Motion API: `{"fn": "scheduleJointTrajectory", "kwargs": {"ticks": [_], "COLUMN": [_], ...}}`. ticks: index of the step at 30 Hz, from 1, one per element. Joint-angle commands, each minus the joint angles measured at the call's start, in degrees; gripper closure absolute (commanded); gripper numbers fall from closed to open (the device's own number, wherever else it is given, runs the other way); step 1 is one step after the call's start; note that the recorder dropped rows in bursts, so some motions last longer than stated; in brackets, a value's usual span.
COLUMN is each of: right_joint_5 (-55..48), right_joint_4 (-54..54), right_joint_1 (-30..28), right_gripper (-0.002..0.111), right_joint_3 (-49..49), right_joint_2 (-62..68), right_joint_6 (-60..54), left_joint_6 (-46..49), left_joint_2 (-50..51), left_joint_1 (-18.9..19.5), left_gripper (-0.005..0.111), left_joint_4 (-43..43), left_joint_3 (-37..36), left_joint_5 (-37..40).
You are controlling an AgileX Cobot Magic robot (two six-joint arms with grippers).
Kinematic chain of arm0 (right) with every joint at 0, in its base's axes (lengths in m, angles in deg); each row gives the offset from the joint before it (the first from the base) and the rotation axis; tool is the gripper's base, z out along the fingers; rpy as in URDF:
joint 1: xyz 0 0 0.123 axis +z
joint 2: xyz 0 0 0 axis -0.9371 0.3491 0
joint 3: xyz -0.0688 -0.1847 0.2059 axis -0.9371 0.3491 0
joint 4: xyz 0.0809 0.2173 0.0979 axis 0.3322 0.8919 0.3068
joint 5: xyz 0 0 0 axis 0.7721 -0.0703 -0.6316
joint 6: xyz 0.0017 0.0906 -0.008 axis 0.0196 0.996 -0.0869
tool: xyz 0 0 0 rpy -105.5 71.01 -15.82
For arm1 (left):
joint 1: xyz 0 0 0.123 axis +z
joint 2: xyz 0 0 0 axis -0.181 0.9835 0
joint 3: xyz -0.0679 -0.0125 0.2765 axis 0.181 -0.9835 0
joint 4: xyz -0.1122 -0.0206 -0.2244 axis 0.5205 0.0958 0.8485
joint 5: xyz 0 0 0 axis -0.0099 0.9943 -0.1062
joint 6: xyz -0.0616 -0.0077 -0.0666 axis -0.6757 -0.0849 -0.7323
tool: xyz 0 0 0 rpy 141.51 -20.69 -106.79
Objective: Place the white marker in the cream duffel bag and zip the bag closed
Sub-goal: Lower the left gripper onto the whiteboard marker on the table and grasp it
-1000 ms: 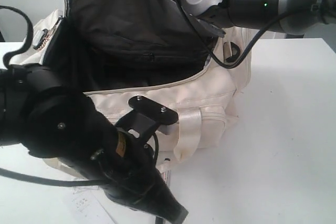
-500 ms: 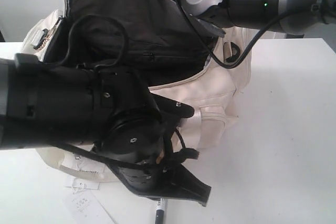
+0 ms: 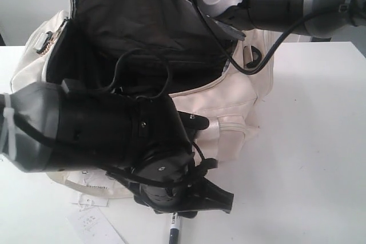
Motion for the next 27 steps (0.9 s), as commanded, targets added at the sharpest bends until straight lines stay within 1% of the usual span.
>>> {"fn": "scheduleJointTrajectory", "kwargs": {"ticks": [1,6,17,27], "right_joint_5": [3.00,3.00,3.00,3.00], "right_joint_4": [0.30,0.30,0.30,0.30], "right_joint_1": [-0.56,-0.56,-0.56,-0.56], "right_gripper": [0.108,0.108,0.108,0.108], "right_joint_3": [-0.30,-0.30,-0.30,-0.30], "right_joint_2": [-1.12,-1.12,-1.12,-1.12], "right_joint_6": [0.38,0.38,0.38,0.38], "left_joint_6": [-6.06,-7.06,-8.03,-8.03], "left_joint_2": [1.81,3.70,7.28,8.03], "left_joint_1": [-0.33,-0.33,-0.33,-0.33], "left_gripper": [0.058,0.058,0.058,0.058], "left_joint_4": [-2.43,-2.43,-2.70,-3.09], "left_joint_3": [0.23,0.23,0.23,0.23], "left_joint_5": [-0.43,-3.98,-3.91,-5.04]}}
